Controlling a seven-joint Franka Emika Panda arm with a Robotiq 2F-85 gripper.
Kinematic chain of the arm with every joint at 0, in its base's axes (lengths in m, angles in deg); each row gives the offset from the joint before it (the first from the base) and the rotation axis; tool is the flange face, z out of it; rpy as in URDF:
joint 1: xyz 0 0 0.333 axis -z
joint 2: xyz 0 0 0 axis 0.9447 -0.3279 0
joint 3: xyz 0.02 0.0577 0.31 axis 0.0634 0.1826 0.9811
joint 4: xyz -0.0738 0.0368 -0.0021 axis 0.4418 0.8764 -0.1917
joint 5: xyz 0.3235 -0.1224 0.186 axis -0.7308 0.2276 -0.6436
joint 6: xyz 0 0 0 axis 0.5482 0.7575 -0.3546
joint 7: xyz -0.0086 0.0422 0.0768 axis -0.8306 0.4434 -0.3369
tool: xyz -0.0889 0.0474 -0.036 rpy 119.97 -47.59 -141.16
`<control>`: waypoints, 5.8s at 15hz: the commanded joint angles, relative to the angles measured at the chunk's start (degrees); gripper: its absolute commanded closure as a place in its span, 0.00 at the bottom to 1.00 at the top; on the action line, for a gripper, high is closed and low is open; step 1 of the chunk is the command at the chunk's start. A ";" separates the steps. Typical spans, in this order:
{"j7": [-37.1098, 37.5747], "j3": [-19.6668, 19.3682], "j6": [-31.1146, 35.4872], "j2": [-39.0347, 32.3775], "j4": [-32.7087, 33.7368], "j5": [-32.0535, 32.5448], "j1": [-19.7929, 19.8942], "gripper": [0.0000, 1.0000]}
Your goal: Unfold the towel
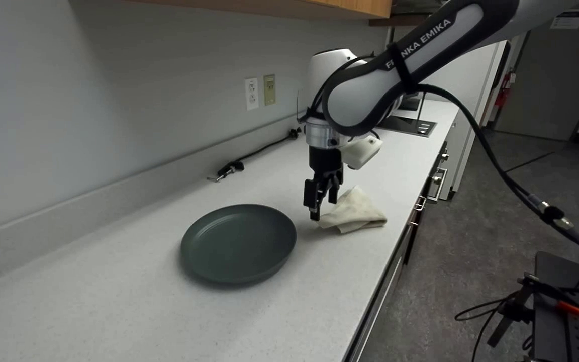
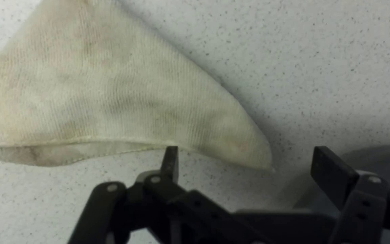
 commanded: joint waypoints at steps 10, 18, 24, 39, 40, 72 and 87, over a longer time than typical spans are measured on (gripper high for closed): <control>7.16 -1.91 -4.30 -6.97 6.94 2.56 -4.10 0.04; 8.95 -2.92 -3.15 -6.00 6.20 2.59 -3.64 0.14; 9.79 -3.34 -3.98 -7.08 6.91 3.42 -4.45 0.00; 15.10 -5.82 -8.35 -7.50 6.25 9.83 -7.24 0.63; 15.05 -5.80 -8.57 -7.43 6.27 9.89 -7.26 0.71; 13.37 -1.16 -16.56 14.51 3.63 26.37 -11.13 0.23; 0.21 -0.67 5.21 15.03 -13.83 13.39 -2.25 0.00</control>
